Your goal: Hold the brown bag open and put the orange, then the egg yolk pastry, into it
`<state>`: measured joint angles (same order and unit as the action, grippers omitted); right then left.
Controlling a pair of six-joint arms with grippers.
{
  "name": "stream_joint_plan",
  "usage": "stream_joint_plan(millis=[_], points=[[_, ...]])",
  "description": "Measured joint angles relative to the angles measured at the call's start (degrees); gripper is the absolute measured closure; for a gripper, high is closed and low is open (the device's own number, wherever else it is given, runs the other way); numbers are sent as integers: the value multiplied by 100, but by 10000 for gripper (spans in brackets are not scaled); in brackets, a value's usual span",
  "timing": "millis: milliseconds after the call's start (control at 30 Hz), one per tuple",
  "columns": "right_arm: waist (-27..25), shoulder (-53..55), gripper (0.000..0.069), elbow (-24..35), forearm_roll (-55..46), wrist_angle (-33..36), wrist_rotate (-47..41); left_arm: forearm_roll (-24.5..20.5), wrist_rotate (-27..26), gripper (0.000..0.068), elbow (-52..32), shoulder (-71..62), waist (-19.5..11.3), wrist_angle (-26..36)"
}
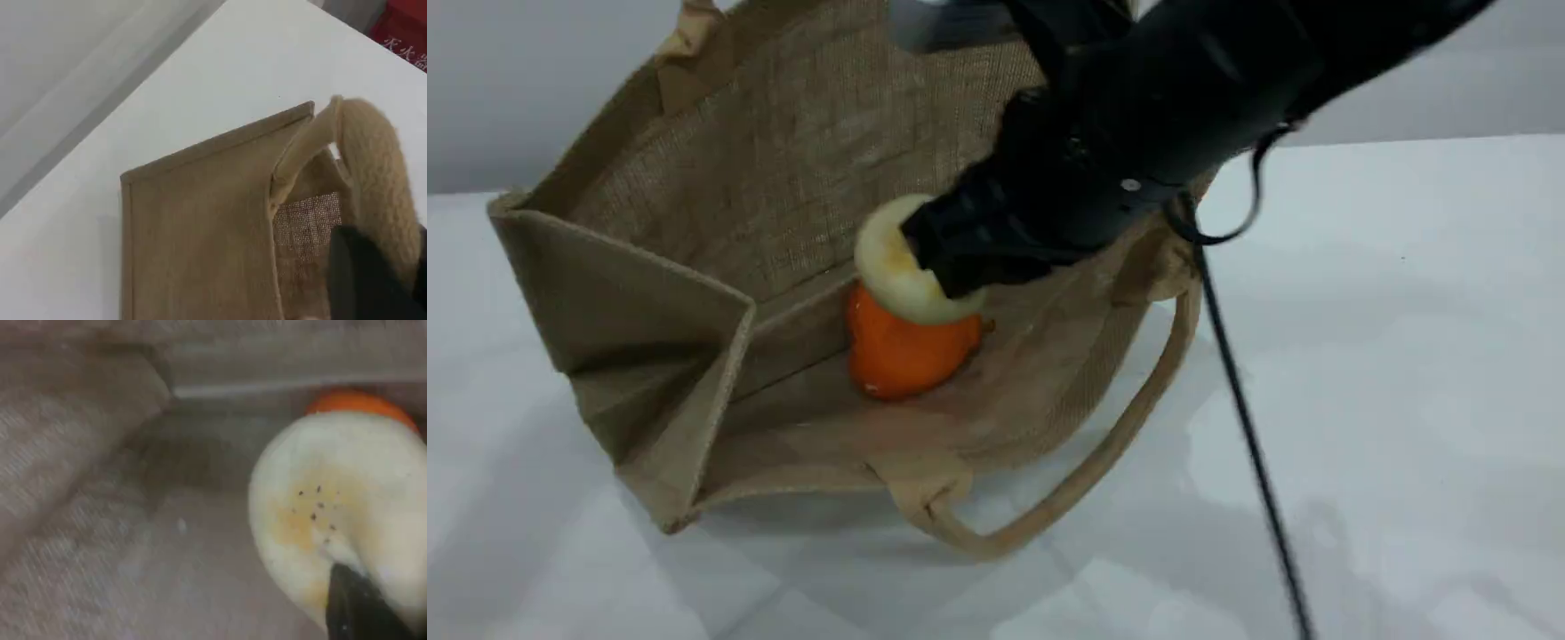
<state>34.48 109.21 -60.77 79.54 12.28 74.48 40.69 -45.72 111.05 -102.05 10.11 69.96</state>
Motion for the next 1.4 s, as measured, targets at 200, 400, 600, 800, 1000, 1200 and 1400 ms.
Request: stream_joint_plan(millis=[200, 400, 600, 800, 1000, 1200, 1400], points=[[97, 2, 564, -262, 197, 134, 69, 0, 0, 598, 0, 0, 0, 0], [92, 6, 255, -262, 173, 155, 66, 0, -8, 598, 0, 0, 0, 2], [81, -203, 120, -256, 113, 136, 61, 0, -8, 598, 0, 0, 0, 1], [-265, -875, 127, -250, -47, 203, 60, 0, -8, 598, 0, 0, 0, 1], [-1062, -1665, 139, -250, -634, 666, -525, 0, -8, 598, 0, 0, 0, 1], [-2235, -2039, 140, -250, -1771, 1439, -1585, 0, -39, 585, 0, 0, 0, 1], [-3354, -2162, 140, -250, -2700, 1896, -2205, 47, -39, 406, 5, 0, 0, -40]])
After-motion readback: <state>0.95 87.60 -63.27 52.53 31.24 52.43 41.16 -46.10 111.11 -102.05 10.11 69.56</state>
